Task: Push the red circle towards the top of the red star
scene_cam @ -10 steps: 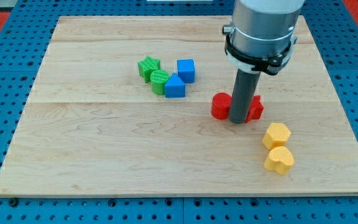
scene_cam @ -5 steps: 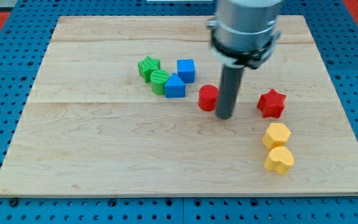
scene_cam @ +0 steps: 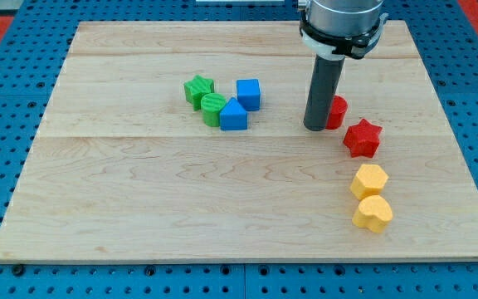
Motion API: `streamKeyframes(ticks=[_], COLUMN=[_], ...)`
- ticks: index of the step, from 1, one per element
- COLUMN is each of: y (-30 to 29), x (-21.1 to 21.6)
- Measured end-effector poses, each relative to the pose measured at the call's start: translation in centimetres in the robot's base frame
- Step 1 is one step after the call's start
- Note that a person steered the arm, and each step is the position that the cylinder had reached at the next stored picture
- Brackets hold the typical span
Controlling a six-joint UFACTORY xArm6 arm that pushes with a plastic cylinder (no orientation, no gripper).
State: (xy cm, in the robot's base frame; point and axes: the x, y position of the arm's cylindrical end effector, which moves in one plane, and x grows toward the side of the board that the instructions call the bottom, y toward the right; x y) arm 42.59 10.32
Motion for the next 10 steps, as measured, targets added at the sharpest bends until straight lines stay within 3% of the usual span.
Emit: streamKeyframes(ticks=[5, 10], y=[-10.4, -14.6], x=[2.0, 2.0])
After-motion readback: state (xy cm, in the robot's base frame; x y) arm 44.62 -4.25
